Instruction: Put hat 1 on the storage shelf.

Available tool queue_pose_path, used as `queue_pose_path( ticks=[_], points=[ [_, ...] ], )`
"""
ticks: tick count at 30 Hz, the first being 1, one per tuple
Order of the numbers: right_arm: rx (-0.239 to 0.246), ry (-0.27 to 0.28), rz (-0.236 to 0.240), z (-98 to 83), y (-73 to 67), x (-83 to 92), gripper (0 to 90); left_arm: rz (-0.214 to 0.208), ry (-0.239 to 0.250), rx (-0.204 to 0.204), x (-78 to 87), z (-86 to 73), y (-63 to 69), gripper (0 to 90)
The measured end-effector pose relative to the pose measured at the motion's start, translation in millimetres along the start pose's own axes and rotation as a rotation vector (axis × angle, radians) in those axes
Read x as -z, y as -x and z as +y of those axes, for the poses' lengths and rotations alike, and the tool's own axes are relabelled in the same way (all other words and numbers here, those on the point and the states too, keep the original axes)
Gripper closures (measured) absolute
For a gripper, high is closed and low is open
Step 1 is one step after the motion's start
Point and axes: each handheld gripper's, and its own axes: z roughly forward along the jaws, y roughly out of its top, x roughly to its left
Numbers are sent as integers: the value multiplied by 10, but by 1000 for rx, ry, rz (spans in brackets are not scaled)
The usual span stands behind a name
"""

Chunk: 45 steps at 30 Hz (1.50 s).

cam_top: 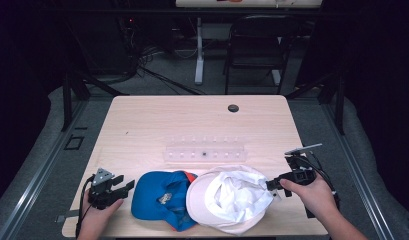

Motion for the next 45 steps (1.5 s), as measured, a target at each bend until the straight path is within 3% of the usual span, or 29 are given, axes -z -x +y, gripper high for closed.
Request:
queue_pose_path(
  ticks=[1, 3, 4, 7, 10, 17, 19, 20, 21, 24, 29, 45],
  points=[
    [9, -31, 12, 12, -5, -17, 554, -2, 3, 0, -2, 0, -2, 486],
    [-2, -10, 9, 0, -23, -46, 556, -2, 3, -1, -1, 0, -3, 486],
    [24, -36, -7, 6, -32, -68, 562, 0, 0, -1, 0, 0, -3, 486],
    [-11, -7, -4, -12, -57, -129, 570, -3, -5, 1, 3, 0, -4, 486],
    [-3, -45, 0, -9, -55, -193, 599, -2, -6, 0, 11, 1, -7, 486],
    [-2, -45, -19, 9, -83, -212, 694, 3, -4, 2, 11, -4, -12, 486],
    [8, -38, -24, 17, -104, -193, 720, 3, -6, 4, 10, -6, -12, 486],
    [32, -63, -24, 28, -95, -177, 733, 3, 1, 6, 6, -8, -13, 486],
    [18, -47, -24, 24, -112, -188, 742, 6, -2, 5, 9, -6, -13, 486],
    [37, -62, -15, 28, -128, -183, 759, 3, -3, 3, 16, -2, -15, 487],
    [25, -72, -6, 44, -156, -144, 791, 1, 10, 6, 10, -11, -16, 489],
    [50, -98, -27, 200, -333, 26, 799, 5, 11, 10, 21, -13, -17, 489]
  ],
)
